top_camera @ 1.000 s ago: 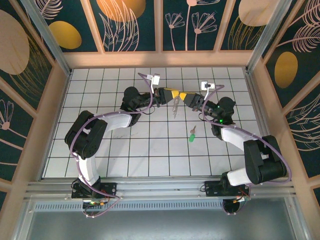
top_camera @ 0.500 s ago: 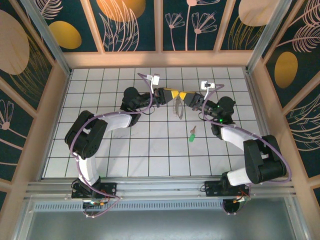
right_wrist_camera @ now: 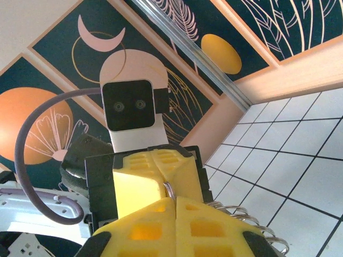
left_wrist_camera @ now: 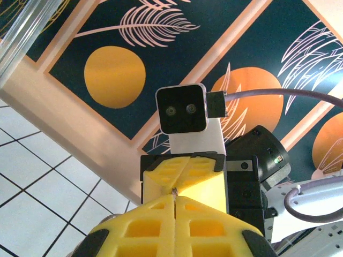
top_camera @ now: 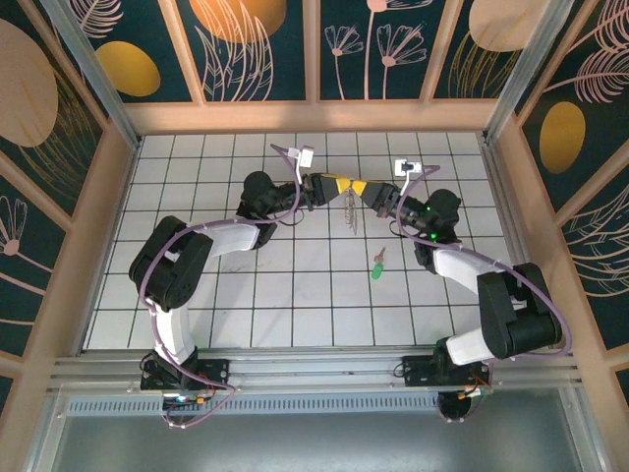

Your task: Put the keys on the keyring

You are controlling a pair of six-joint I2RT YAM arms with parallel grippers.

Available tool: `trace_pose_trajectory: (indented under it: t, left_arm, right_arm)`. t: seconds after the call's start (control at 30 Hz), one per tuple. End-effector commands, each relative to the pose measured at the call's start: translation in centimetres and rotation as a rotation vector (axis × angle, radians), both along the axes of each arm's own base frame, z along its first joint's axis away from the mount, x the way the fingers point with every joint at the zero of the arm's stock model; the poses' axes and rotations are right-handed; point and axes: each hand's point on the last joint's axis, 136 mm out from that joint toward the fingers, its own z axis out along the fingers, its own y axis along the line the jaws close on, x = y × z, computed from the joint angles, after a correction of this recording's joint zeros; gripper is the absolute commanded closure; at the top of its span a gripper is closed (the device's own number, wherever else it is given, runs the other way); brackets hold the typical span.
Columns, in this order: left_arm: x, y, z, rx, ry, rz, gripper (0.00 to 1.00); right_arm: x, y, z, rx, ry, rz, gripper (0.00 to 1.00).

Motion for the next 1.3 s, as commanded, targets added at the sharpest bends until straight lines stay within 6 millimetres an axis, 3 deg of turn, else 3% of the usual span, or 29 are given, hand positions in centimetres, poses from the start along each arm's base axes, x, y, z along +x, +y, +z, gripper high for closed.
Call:
trace_pose_trajectory:
  t: [0.0,0.07,0.17,0.33,0.57,1.27]
  left_arm:
    - [-0.8,-0.1,0.3,-0.021,-0.037,-0.029,1.0]
    - [-0.6,0.0,0.6,-0.028,-0.029,-0.012,0.96]
    - [-0.2,0.7,1.5,-0.059,-0.027,0.04,0.72]
    - [0.1,2.4,3.5,-0.125,-0.031,0.156,0.62]
    - [0.5,4.0,3.9,-0.2,0.028,0.234,0.6]
    - [0.9,2.9,2.5,-0.219,0.079,0.181,0.66]
  right_arm:
    - [-0.1,0.2,2.5,0.037,-0.092,0.007,1.0]
    - [0.0,0.1,2.5,0.044,-0.092,-0.002,1.0]
    - [0.0,0.0,2.6,0.052,-0.097,-0.014,1.0]
    - [0.1,-0.2,2.9,0.065,-0.093,-0.026,1.0]
    - [0.2,-0.1,3.6,0.106,-0.081,-0.041,1.0]
    - [1.3,0.9,3.7,0.179,-0.012,-0.068,1.0]
